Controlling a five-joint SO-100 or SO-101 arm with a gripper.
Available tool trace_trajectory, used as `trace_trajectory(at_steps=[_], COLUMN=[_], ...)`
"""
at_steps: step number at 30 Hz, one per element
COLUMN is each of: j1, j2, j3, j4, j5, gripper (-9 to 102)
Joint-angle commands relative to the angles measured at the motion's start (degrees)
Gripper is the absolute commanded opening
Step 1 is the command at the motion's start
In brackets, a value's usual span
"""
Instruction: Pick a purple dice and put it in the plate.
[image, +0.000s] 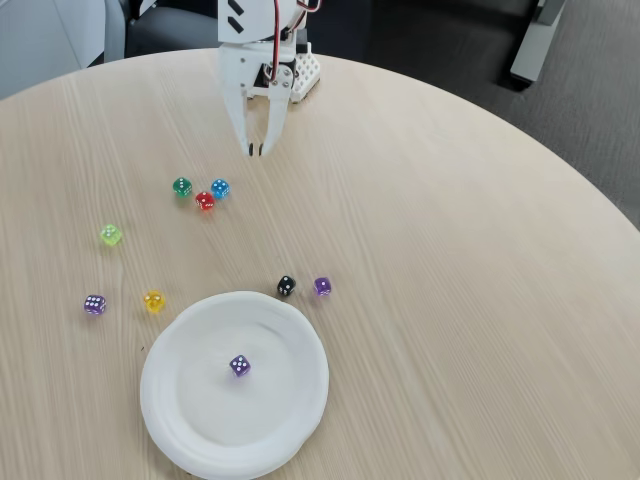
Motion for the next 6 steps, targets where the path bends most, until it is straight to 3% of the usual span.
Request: trace_trajectory(at_steps=[1,6], j1=[0.3,0.3], j2=[0.4,0.4], j3=[-0.3,-0.3], j4=[-0.6,-0.6], j5=[0.4,0.4], gripper=[4,4])
